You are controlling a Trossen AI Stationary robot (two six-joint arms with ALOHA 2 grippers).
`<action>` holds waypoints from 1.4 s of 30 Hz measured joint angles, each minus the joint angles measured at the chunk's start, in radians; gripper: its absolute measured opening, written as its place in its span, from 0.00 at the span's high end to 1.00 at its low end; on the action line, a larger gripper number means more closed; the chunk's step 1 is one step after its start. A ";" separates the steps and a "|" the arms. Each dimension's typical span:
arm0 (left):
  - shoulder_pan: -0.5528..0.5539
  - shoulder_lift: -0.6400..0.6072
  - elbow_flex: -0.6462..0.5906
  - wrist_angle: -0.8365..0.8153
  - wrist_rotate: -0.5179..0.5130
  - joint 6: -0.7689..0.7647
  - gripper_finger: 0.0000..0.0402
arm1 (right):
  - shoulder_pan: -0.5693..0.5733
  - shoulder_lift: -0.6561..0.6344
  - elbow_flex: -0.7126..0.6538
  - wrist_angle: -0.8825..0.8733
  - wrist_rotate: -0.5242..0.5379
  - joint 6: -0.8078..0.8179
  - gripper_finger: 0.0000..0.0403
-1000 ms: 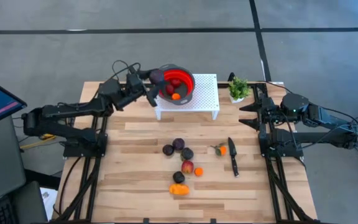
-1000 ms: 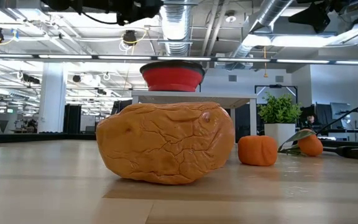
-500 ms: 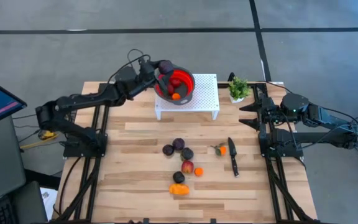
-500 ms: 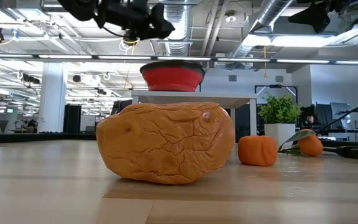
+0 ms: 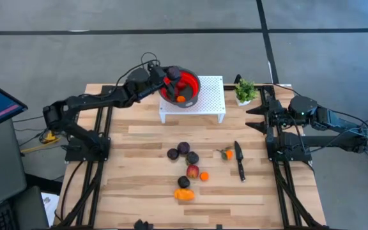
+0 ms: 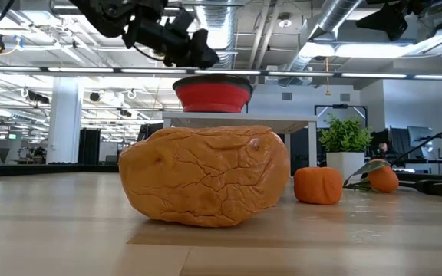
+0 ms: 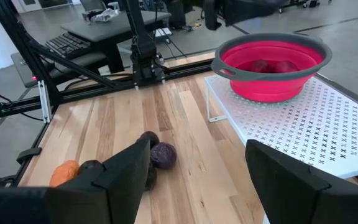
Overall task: Pick & Place Fruit
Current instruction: Put the plum into the strainer bowl on the shelf
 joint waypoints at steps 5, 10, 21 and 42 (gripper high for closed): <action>0.010 0.035 0.000 -0.038 0.000 -0.003 0.30 | 0.000 0.000 0.000 0.000 0.000 0.000 0.35; 0.008 0.046 0.000 -0.044 0.000 -0.003 0.30 | 0.000 0.000 0.000 0.000 0.000 0.000 0.35; 0.003 0.046 0.000 -0.086 0.000 -0.003 0.30 | 0.000 0.000 0.000 0.000 0.000 0.000 0.35; -0.013 0.040 0.000 -0.071 -0.002 0.017 0.12 | 0.000 0.000 0.000 0.000 0.000 0.000 0.35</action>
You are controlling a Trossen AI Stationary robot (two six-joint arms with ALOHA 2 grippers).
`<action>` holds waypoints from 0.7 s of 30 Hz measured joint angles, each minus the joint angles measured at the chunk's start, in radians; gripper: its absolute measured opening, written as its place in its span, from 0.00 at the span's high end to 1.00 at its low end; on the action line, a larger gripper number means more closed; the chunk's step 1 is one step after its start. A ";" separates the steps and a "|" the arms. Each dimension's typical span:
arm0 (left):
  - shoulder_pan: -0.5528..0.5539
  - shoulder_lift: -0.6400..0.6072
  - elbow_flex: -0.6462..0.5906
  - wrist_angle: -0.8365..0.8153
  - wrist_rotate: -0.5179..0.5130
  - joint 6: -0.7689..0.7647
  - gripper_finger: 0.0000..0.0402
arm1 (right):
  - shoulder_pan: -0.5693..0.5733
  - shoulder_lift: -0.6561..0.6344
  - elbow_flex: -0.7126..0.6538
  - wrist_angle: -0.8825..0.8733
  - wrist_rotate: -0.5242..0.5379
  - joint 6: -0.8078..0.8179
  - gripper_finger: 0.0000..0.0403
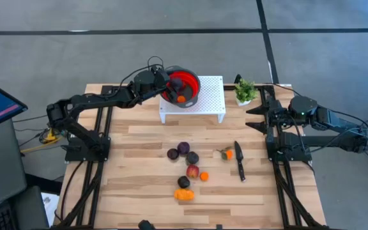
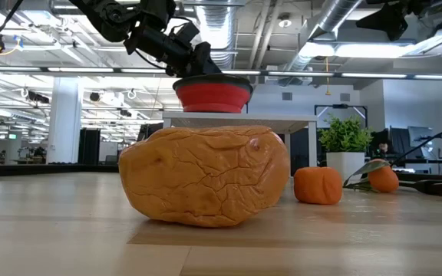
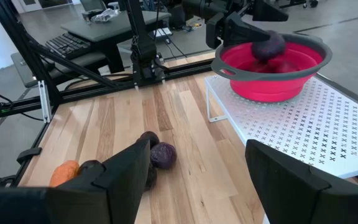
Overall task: Pick & Place Fruit
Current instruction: Put the plum into the strainer bowl on the shelf, then put the top left plum into the strainer bowl on the shelf
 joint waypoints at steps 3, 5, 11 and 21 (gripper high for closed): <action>0.000 0.000 0.000 0.007 0.000 0.001 0.07 | 0.000 0.000 0.000 0.000 0.000 0.000 0.35; 0.000 -0.008 -0.001 0.010 0.000 0.002 0.06 | 0.000 0.000 0.000 0.000 0.000 0.000 0.35; -0.002 -0.066 -0.001 0.014 -0.003 0.002 0.04 | 0.000 0.000 0.000 0.000 0.000 0.000 0.35; -0.023 -0.229 -0.001 0.019 -0.003 0.002 0.06 | 0.000 0.000 0.000 0.000 0.000 0.000 0.35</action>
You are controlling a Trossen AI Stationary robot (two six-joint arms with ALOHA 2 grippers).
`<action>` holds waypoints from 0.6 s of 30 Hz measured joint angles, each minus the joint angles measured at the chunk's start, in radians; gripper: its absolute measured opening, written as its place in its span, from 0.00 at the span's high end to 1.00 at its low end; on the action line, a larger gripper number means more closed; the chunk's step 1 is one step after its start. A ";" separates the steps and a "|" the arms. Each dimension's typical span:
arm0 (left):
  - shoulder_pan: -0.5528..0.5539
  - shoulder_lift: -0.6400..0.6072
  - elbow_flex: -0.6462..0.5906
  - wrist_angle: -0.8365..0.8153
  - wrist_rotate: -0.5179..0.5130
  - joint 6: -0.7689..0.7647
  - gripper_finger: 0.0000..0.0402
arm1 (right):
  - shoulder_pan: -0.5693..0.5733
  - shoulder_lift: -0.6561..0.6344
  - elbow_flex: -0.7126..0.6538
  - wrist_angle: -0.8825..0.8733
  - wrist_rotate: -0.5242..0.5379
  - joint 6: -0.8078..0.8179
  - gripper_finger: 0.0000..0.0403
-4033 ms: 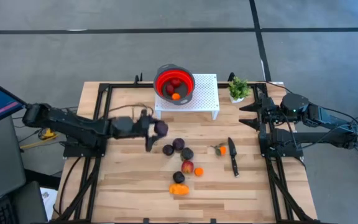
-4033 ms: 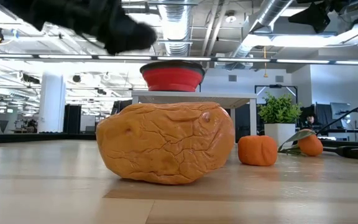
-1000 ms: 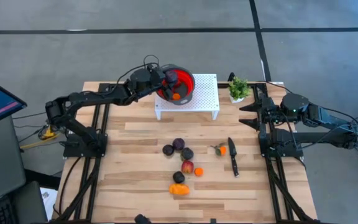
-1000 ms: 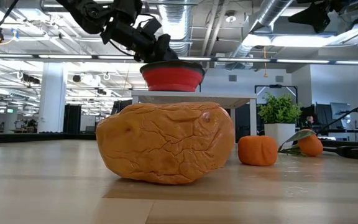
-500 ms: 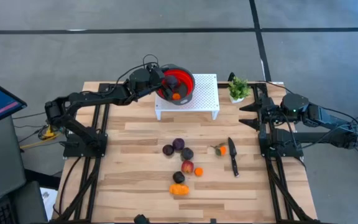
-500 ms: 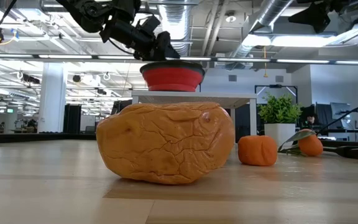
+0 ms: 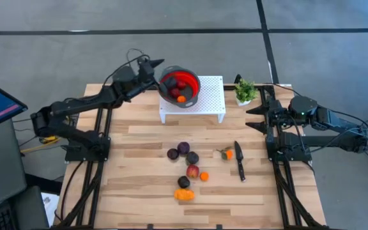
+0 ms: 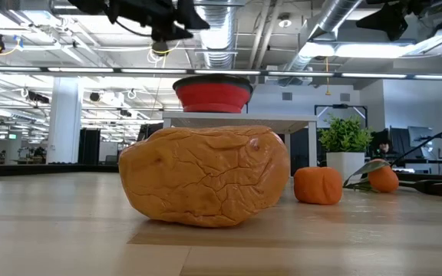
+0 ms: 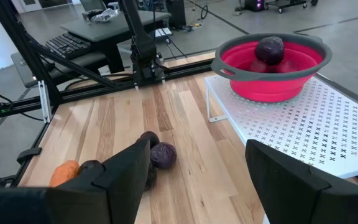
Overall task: Pick & Place Fruit
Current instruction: Put the top left plum into the strainer bowl on the shelf
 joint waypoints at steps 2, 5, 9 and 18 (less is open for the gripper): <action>-0.024 -0.033 0.000 -0.001 0.000 0.000 0.06 | 0.000 0.000 0.000 0.000 0.000 0.000 0.35; -0.068 -0.071 0.000 0.000 0.002 0.000 0.06 | 0.000 0.000 0.000 0.000 0.000 0.000 0.35; -0.141 -0.104 0.000 -0.001 0.001 0.000 0.06 | 0.000 0.000 0.000 0.000 0.000 0.000 0.35; -0.311 -0.103 0.000 -0.102 0.002 0.000 0.06 | 0.000 0.000 0.000 0.000 0.000 0.000 0.35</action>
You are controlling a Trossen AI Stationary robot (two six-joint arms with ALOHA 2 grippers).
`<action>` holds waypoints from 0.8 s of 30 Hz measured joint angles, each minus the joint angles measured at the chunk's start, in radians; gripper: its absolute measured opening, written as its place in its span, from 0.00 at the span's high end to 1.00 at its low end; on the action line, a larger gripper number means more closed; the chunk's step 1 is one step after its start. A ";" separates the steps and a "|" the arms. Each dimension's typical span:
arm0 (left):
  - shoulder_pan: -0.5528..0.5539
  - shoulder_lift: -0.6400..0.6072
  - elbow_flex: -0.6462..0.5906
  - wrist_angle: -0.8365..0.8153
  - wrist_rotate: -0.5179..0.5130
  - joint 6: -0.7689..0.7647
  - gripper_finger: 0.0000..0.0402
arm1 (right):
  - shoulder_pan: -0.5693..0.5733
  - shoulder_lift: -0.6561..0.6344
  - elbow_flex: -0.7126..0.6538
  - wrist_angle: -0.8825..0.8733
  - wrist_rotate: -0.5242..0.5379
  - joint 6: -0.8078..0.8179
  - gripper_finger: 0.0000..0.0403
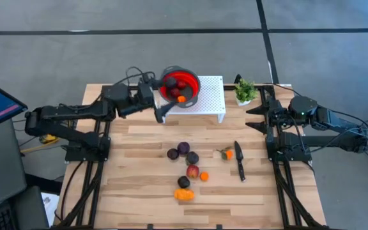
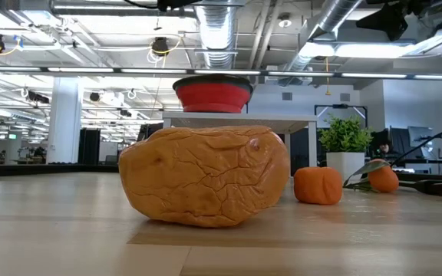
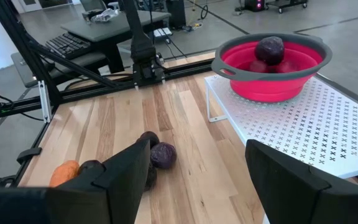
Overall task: Pick & Place Fruit
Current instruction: Put the top left plum into the strainer bowl on the shelf
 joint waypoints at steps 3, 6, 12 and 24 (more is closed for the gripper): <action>-0.040 0.001 0.000 -0.035 0.000 0.000 0.06 | 0.000 0.000 0.000 0.000 0.000 0.000 0.35; -0.076 0.000 0.000 -0.057 0.000 0.000 0.06 | 0.000 0.000 0.000 0.000 0.000 0.000 0.35; -0.128 0.014 0.000 -0.066 0.000 0.000 0.06 | 0.000 0.000 0.000 0.000 0.000 0.000 0.35; -0.184 0.128 0.000 -0.067 0.000 0.000 0.06 | 0.000 0.000 0.000 0.000 0.000 0.000 0.35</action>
